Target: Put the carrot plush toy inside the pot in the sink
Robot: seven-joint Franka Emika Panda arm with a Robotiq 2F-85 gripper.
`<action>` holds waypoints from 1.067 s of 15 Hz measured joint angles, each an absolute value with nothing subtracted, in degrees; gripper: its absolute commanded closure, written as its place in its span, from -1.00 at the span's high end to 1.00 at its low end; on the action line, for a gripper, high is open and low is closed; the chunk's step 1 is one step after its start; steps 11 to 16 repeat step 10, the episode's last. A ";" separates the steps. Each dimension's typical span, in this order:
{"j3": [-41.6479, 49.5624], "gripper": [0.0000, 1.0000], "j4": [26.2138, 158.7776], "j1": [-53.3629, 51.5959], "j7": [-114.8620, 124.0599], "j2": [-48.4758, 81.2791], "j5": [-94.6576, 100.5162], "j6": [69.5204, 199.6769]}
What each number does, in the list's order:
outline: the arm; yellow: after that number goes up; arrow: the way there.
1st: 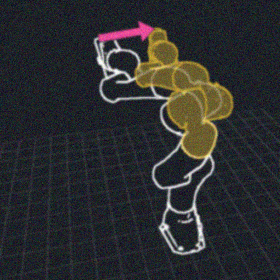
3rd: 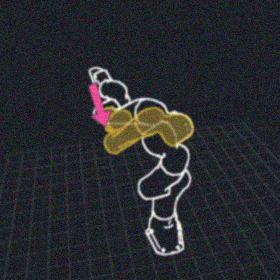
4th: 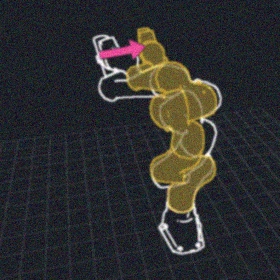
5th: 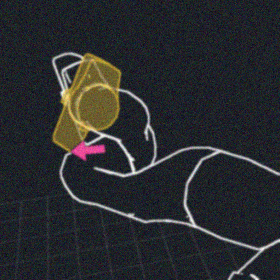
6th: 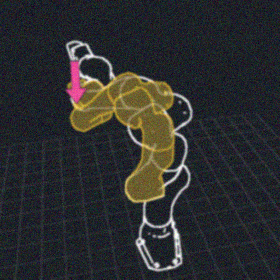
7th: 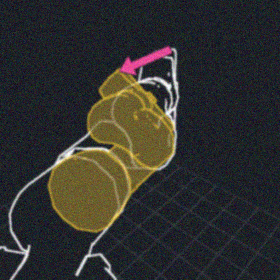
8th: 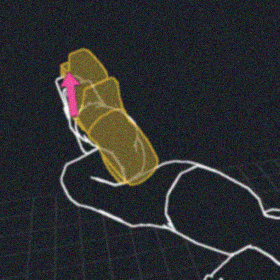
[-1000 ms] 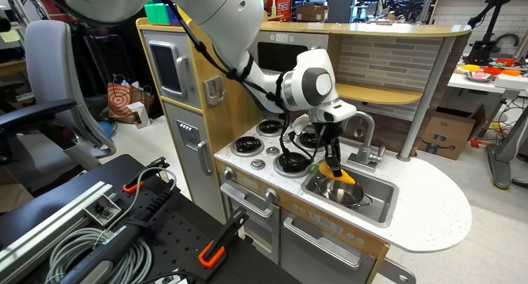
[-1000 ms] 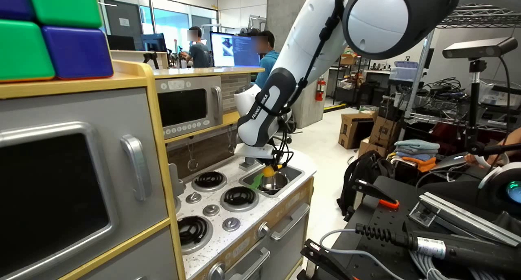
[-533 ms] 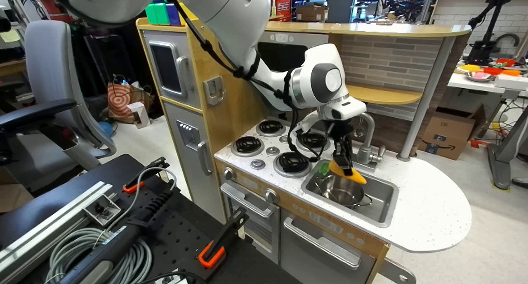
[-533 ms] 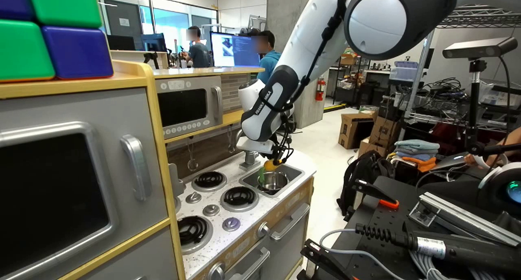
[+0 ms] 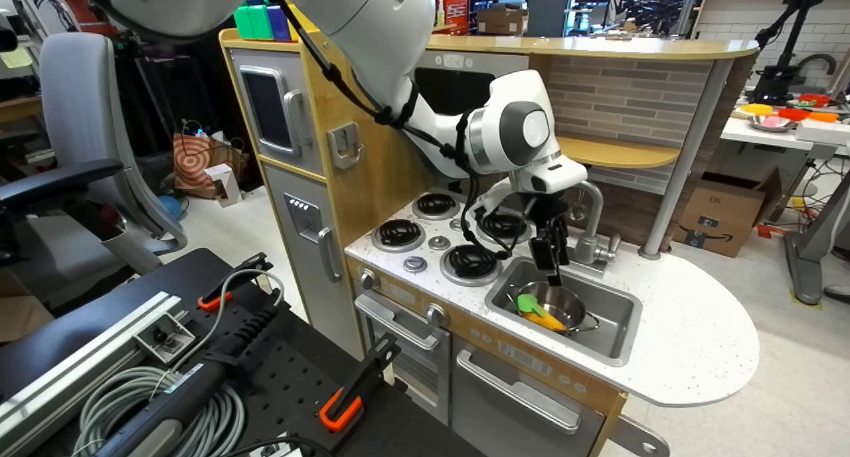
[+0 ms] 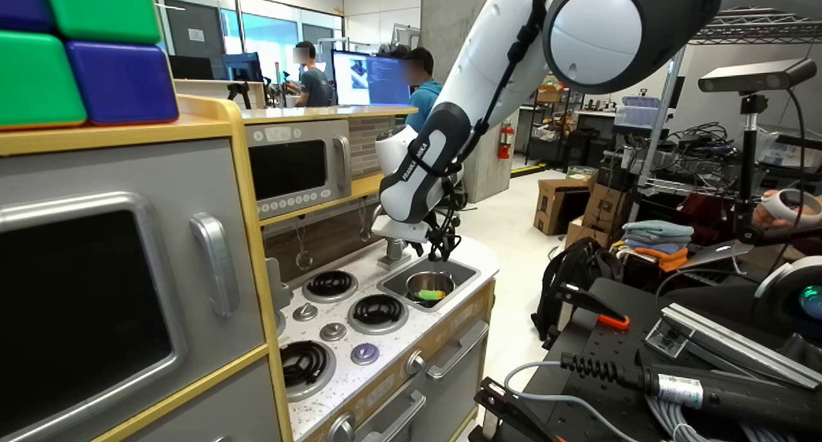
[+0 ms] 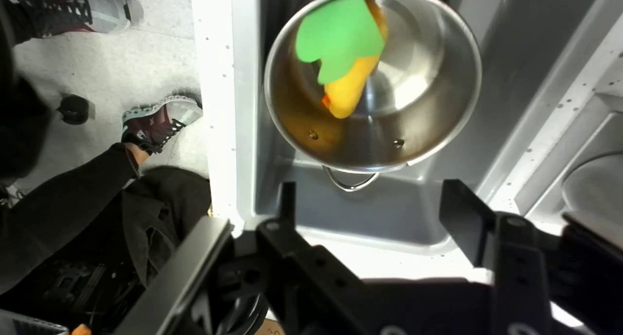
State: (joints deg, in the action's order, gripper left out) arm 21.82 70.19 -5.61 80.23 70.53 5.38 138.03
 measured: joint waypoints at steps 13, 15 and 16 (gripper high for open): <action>15.84 1.00 84.70 -6.86 73.98 55.08 5.25 132.18; 15.84 1.00 84.70 -6.86 73.98 55.08 5.25 132.18; 15.84 1.00 84.70 -6.86 73.98 55.08 5.25 132.18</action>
